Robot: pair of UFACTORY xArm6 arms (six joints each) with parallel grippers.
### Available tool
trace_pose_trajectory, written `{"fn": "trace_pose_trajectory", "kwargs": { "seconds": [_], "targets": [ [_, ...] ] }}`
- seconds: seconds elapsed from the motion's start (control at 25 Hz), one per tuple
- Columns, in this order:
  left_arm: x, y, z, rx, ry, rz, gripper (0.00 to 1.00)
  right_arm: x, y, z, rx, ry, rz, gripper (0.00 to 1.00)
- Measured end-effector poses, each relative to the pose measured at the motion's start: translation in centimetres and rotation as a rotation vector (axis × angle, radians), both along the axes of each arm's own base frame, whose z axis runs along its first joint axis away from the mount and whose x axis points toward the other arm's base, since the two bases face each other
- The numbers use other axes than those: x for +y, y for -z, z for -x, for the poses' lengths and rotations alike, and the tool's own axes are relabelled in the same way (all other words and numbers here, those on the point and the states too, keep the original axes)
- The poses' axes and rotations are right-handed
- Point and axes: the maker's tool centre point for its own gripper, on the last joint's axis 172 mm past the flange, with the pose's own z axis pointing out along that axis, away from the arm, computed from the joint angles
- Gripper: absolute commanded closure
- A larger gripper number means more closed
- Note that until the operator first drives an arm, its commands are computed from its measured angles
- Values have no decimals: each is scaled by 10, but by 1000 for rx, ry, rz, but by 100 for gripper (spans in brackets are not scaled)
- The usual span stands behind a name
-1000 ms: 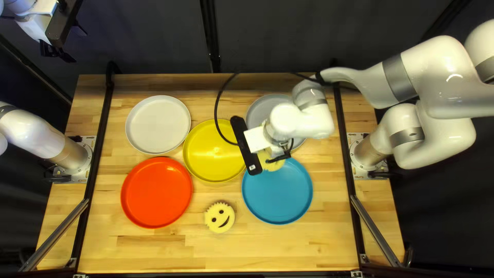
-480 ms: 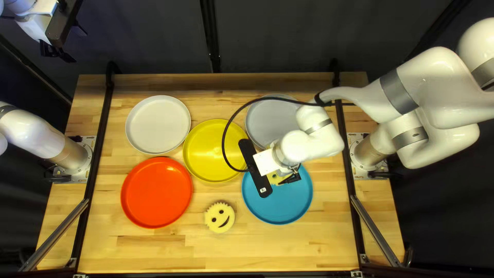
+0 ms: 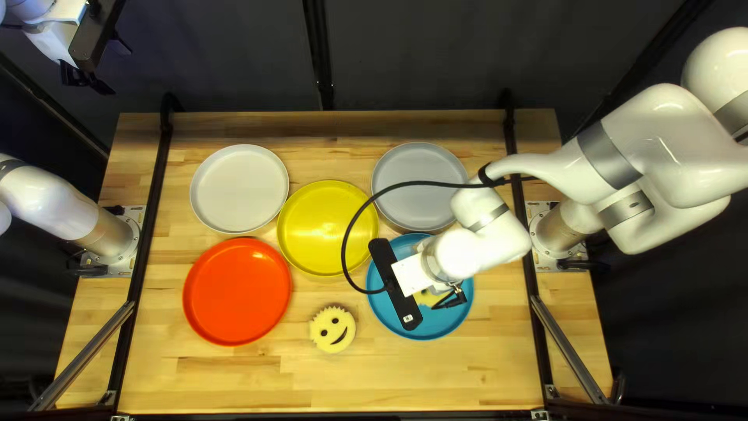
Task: Pick up sponge and scrub the plate
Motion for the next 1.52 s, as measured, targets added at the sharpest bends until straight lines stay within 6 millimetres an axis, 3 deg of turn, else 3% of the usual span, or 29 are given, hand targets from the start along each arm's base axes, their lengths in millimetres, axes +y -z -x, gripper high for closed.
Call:
{"fn": "trace_pose_trajectory", "kwargs": {
  "seconds": [0.48,0.56,0.96,1.52],
  "targets": [
    [0,0,0,0,0,0,0,-73,10,-5,-39,-36,48,100],
    [0,0,0,0,0,0,0,-77,10,-5,-42,-46,57,100],
    [0,0,0,0,0,0,0,-40,5,6,-34,-80,95,100],
    [0,0,0,0,0,0,0,2,18,32,-23,-123,106,100]
  ]
}}
